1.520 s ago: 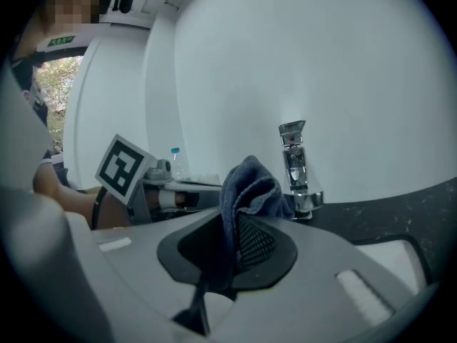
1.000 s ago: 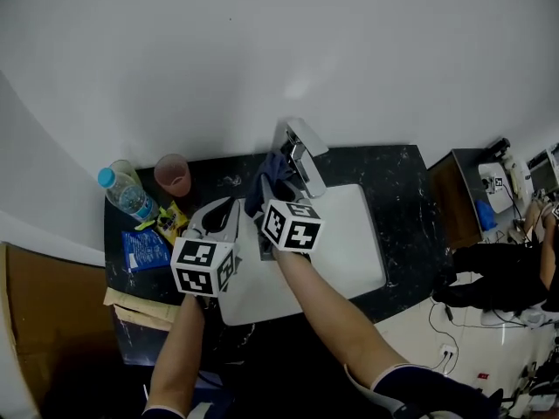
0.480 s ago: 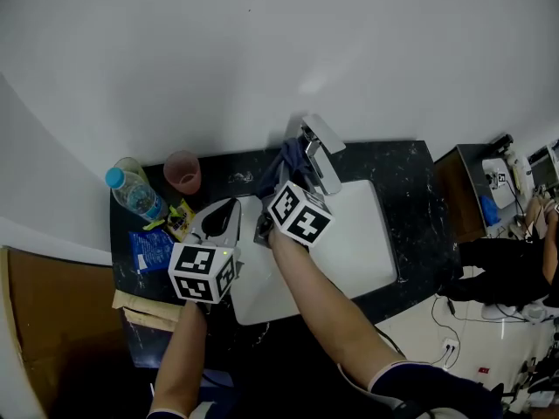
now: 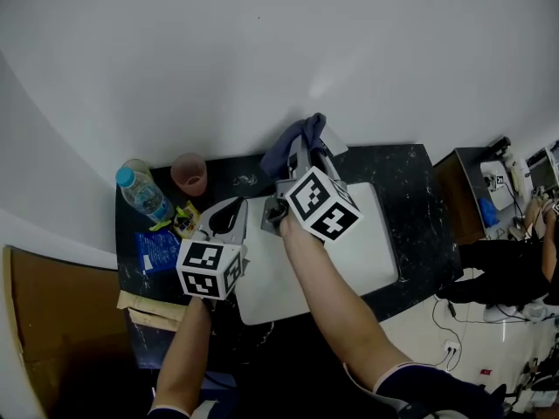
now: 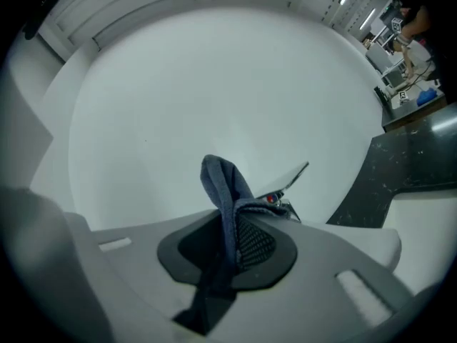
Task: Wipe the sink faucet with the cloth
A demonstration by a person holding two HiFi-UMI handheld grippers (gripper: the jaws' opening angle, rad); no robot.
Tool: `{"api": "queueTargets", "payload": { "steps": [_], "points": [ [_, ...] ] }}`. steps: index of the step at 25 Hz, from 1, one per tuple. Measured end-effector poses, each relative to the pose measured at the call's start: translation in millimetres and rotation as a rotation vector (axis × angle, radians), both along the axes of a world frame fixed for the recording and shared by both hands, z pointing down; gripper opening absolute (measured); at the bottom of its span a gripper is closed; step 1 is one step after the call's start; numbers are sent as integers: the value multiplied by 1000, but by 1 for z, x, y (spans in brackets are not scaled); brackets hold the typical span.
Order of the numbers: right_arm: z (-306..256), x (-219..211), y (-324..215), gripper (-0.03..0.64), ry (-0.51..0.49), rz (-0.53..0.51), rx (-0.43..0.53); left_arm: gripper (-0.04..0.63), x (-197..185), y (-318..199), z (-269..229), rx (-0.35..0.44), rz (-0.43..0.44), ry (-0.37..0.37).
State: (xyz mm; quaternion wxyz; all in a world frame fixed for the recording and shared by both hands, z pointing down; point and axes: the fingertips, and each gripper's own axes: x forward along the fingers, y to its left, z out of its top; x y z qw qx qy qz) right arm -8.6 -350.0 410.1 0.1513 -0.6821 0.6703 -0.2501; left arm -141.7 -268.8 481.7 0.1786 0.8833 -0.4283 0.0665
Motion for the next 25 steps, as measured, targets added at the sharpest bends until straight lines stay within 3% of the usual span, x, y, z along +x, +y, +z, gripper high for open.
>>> {"api": "queueTargets", "payload": {
  "steps": [6, 18, 21, 25],
  "points": [
    [58, -3, 7, 48, 16, 0, -132, 2, -2, 2, -1, -1, 0, -2],
    [137, 13, 11, 48, 314, 6, -348, 2, 3, 4, 5, -11, 22, -20],
    [141, 13, 10, 48, 340, 3, -365, 2, 5, 5, 4, -12, 21, -19],
    [123, 6, 8, 48, 294, 7, -324, 2, 5, 3, 2, -6, 18, -36]
  ]
}}
